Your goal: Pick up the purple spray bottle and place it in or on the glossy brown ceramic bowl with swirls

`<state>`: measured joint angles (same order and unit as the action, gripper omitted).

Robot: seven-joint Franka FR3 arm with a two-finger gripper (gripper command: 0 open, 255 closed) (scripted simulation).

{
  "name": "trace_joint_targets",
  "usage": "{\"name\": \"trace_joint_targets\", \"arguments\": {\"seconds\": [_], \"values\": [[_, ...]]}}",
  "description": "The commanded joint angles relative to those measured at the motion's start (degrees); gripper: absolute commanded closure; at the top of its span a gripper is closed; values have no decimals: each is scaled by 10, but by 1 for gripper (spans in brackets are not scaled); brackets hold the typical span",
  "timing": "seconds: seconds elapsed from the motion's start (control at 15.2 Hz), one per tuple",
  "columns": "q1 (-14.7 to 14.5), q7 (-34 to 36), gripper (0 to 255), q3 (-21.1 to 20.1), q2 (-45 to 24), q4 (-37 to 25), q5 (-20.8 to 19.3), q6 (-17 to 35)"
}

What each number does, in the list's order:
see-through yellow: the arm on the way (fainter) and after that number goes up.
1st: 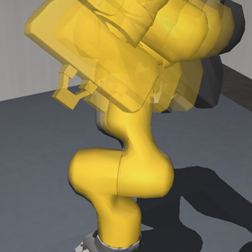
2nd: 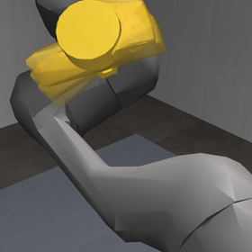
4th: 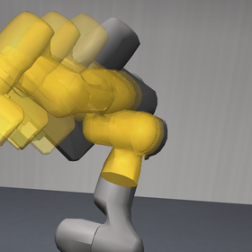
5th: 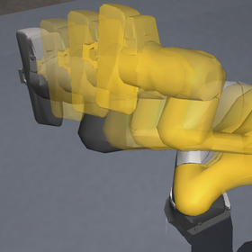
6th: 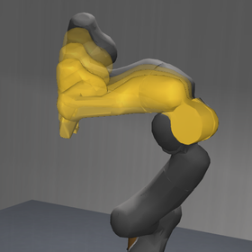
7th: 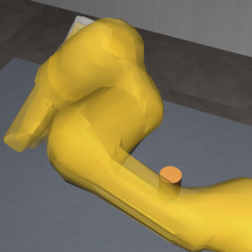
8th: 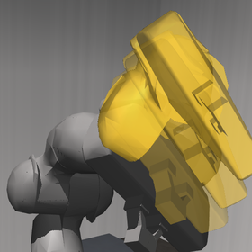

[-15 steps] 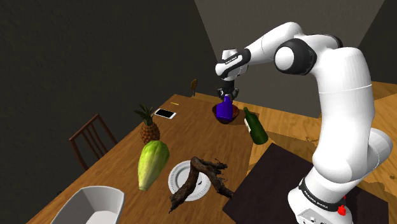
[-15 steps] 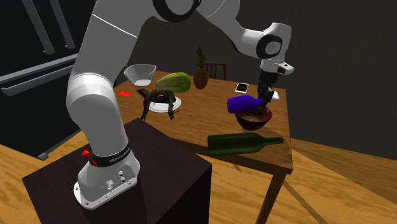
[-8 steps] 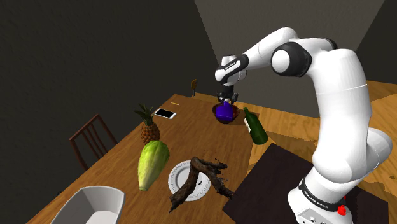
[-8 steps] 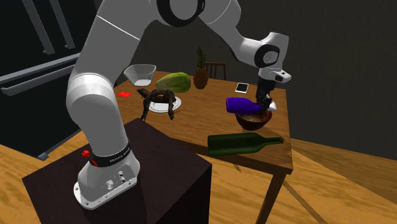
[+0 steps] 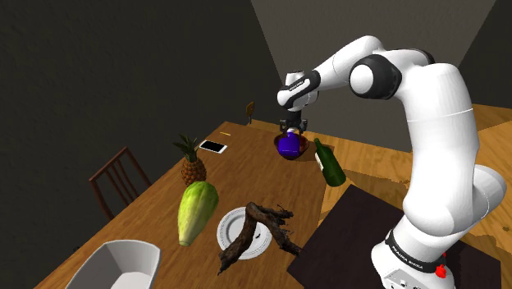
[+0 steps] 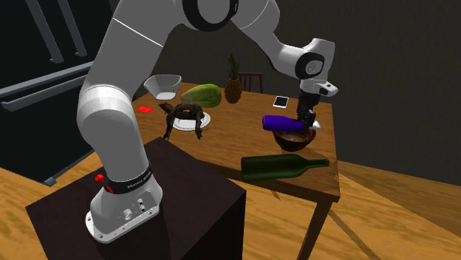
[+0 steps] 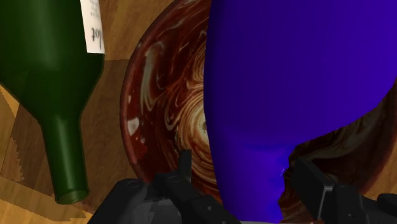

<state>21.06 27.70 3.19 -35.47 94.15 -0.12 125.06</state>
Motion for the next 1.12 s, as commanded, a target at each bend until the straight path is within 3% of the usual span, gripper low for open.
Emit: {"name": "trace_joint_targets", "arguments": {"seconds": [0.0,0.26,0.53,1.06], "values": [[0,0,0,0,0,0,0,0],[0,0,0,0,0,0,0,0],[-2,1,0,1,33,-25,-1,-58],[-2,1,0,1,33,-25,-1,-58]]}}
